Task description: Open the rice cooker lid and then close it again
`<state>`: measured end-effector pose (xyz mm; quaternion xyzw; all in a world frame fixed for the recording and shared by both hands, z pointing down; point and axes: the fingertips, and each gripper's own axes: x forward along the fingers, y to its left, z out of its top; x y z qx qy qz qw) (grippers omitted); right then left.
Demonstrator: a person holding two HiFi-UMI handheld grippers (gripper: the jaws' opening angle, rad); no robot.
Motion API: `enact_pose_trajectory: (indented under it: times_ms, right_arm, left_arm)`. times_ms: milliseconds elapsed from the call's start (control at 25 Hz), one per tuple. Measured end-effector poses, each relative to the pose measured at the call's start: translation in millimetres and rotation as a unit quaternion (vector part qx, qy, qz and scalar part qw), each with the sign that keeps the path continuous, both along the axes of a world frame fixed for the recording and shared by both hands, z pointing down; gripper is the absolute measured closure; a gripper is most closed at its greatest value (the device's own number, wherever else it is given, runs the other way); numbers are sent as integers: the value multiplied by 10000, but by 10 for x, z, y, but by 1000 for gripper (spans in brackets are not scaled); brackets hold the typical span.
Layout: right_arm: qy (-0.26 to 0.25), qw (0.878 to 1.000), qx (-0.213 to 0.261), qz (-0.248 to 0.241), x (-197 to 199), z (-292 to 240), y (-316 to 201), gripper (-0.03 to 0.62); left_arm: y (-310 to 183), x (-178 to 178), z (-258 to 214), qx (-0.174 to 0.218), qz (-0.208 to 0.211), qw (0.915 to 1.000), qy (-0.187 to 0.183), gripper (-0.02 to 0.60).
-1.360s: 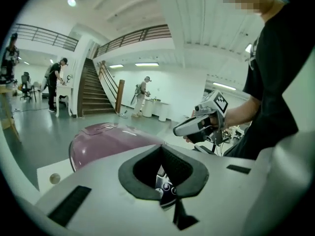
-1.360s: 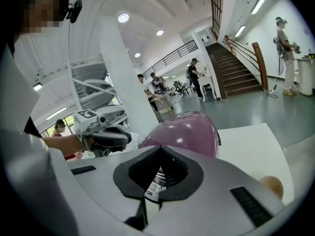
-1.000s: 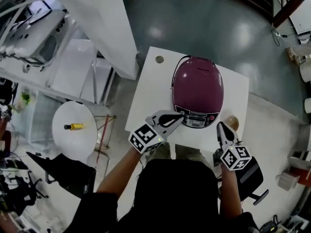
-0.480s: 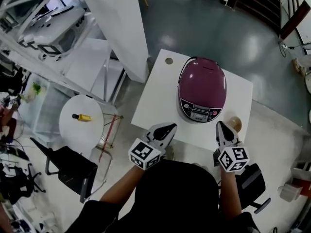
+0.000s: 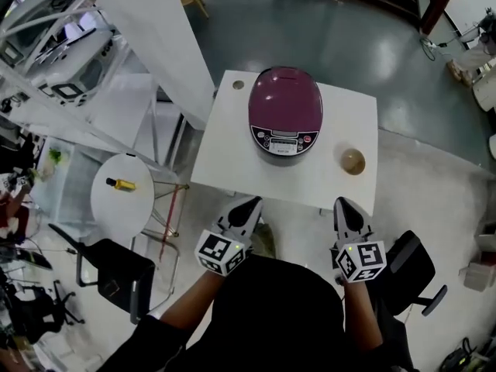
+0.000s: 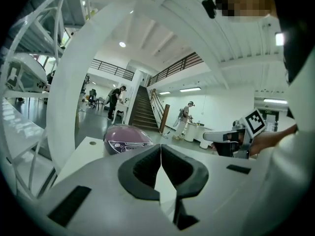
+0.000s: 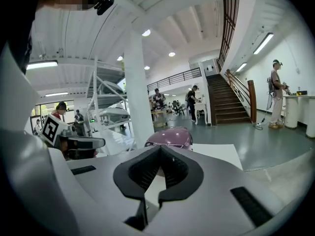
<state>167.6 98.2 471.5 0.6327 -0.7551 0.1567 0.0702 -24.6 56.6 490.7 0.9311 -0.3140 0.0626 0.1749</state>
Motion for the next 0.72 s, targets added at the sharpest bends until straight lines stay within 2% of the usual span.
enact_pose_trajectory:
  times_ms: [320, 600, 720]
  right_arm:
    - [88, 9999, 1, 147, 236, 185, 1293, 594]
    - [154, 9998, -45, 94, 309, 179, 1915, 594]
    - [217, 9997, 38, 142, 354, 94, 1990, 594]
  left_arm:
    - [1021, 210, -116, 316, -57, 9995, -23, 577]
    - [1609, -162, -191, 395, -546, 9975, -196, 577]
    - [1723, -235, -211, 489, -534, 9972, -201, 577]
